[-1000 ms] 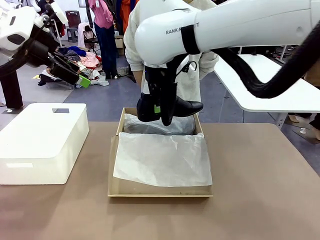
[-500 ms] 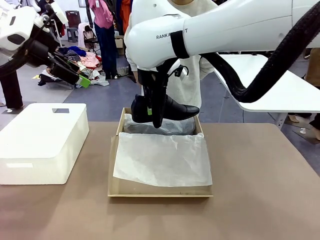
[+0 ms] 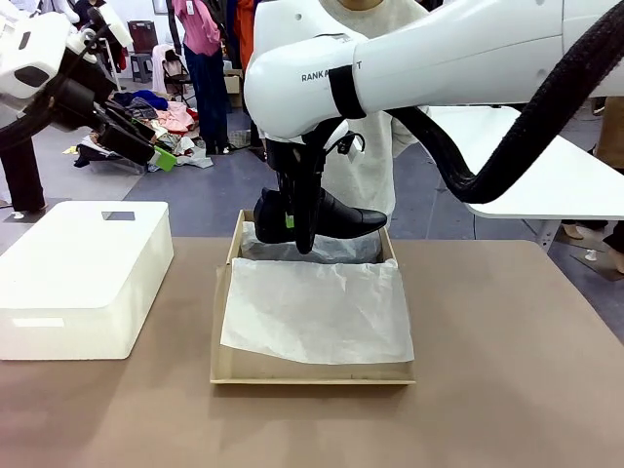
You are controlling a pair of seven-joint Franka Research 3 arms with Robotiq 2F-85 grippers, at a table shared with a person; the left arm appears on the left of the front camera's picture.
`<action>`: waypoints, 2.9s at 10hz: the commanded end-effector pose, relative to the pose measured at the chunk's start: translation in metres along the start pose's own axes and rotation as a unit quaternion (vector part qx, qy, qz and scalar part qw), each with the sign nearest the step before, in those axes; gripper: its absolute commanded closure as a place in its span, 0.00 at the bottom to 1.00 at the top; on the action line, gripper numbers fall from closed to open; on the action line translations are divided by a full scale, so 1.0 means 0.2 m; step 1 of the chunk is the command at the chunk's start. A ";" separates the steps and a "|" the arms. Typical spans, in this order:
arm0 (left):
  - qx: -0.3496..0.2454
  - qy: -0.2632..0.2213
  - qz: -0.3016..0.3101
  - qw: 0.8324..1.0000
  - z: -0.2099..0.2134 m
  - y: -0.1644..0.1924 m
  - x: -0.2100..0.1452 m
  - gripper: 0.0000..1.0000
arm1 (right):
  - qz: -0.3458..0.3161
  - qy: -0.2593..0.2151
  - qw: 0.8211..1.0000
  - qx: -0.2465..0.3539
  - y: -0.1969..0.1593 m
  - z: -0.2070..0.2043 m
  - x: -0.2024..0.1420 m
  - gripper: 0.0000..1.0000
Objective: Pack the shoes into the box.
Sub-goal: Place the other shoe of the Shoes into the Shoes Box.
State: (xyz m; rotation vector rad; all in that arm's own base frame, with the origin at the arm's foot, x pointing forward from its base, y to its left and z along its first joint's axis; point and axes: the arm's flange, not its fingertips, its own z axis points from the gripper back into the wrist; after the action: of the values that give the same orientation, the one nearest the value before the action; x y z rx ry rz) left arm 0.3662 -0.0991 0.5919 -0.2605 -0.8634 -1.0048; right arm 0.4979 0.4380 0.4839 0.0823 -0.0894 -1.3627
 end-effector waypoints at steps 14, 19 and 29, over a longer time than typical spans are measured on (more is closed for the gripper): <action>-0.006 -0.005 -0.006 1.000 0.00 0.01 0.00 0.00 | -0.118 -0.004 0.993 0.014 0.01 -0.22 -0.11 1.00; -0.006 -0.005 -0.006 1.000 0.00 0.01 0.00 0.00 | -0.129 -0.013 0.992 0.001 0.01 -0.27 -0.11 1.00; -0.006 -0.005 -0.006 1.000 0.00 0.01 0.00 0.00 | -0.137 0.001 0.991 -0.013 0.01 -0.21 -0.10 0.00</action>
State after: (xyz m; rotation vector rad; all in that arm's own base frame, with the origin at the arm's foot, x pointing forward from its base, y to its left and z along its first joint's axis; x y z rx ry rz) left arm 0.3662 -0.0991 0.5919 -0.2605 -0.8633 -1.0048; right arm 0.5045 0.4589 0.4321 0.0777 -0.0639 -1.5950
